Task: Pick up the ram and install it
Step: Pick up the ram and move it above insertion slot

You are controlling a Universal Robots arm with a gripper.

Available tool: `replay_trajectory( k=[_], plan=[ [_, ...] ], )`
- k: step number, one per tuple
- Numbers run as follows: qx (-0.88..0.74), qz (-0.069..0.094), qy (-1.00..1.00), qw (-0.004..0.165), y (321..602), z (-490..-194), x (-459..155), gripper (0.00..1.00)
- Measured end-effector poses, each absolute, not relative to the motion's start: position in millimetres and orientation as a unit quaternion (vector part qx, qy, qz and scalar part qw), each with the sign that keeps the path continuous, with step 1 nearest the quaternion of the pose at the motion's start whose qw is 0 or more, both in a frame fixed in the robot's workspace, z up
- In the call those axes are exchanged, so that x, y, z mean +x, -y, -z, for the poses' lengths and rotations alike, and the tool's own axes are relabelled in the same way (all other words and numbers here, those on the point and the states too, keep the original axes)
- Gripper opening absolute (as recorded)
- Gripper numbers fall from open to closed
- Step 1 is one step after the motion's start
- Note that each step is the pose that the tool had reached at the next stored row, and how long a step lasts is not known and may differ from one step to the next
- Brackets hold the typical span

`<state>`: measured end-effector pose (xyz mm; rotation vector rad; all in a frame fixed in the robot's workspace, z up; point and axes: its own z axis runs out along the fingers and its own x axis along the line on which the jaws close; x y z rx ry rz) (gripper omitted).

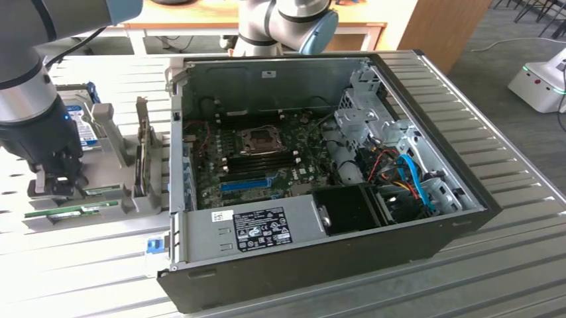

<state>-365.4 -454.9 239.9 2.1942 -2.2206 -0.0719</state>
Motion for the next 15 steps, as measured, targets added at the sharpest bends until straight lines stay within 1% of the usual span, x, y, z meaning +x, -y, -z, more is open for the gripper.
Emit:
replay_trajectory(
  k=[15],
  plan=[
    [0.703, 0.023, 0.711, 0.009, 455.5, -233.8, -365.4, 0.31]
  ],
)
